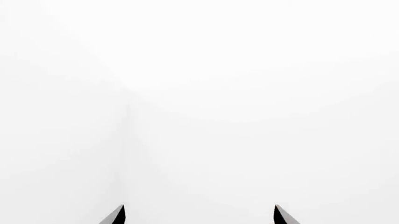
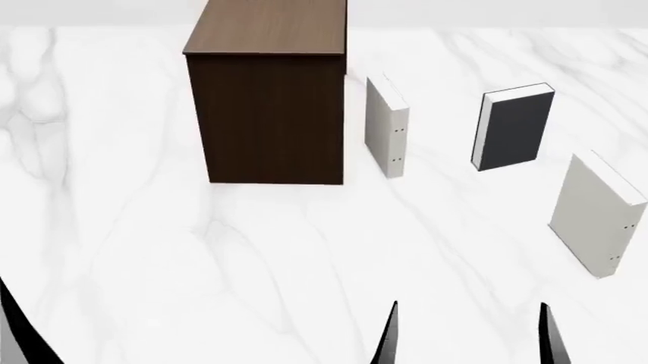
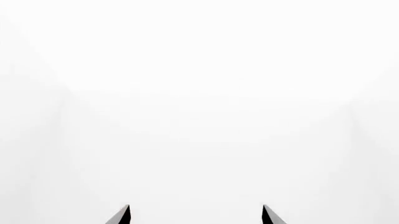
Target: Pick up the book in the middle and place it on the cabinet shelf.
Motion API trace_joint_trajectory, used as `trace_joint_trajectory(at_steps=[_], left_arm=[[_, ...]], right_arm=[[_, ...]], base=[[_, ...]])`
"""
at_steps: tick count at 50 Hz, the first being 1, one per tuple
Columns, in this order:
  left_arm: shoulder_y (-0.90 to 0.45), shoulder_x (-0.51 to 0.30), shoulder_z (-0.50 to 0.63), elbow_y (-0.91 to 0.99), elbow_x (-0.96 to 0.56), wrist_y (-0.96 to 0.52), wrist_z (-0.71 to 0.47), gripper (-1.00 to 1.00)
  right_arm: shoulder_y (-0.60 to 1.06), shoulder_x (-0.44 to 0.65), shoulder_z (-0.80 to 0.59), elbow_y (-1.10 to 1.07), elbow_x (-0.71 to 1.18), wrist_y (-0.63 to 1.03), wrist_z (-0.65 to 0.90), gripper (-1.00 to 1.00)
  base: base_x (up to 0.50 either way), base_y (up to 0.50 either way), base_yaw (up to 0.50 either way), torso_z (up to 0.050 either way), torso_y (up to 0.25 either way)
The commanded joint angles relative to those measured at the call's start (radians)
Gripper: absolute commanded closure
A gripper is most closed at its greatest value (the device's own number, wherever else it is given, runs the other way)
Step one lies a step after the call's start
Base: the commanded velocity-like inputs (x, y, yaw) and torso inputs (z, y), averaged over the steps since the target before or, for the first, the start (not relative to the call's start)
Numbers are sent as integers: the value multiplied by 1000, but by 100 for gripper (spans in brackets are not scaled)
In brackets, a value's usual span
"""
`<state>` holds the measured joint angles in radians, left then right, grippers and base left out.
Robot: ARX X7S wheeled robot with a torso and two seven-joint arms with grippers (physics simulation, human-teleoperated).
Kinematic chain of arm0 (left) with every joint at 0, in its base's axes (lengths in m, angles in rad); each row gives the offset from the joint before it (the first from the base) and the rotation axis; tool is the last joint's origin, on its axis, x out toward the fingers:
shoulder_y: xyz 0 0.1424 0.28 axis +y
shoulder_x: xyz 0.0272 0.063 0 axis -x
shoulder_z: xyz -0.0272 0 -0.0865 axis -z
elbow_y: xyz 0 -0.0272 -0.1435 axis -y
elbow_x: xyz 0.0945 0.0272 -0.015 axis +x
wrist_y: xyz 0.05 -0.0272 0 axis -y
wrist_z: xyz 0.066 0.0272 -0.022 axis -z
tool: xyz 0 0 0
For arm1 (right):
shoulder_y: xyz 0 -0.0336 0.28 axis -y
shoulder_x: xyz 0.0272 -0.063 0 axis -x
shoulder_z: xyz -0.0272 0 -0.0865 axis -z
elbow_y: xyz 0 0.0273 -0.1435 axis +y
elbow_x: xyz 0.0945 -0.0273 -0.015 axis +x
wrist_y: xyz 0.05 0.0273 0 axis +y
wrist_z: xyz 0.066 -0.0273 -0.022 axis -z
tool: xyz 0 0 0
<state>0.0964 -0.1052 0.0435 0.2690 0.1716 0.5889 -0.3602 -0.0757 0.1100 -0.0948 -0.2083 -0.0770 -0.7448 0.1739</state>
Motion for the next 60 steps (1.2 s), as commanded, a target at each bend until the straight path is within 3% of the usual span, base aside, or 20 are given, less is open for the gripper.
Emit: trace_joint_trajectory(at_steps=[1, 60], left_arm=[[1, 3, -10, 7, 22, 30, -7, -100], [0, -57, 53, -10, 18, 11, -67, -100]], right_arm=[[-1, -2, 8, -12, -58, -51, -1, -100], [7, 49, -51, -1, -34, -12, 63, -100]], base=[[500, 0, 0, 0, 0], [482, 0, 0, 0, 0]])
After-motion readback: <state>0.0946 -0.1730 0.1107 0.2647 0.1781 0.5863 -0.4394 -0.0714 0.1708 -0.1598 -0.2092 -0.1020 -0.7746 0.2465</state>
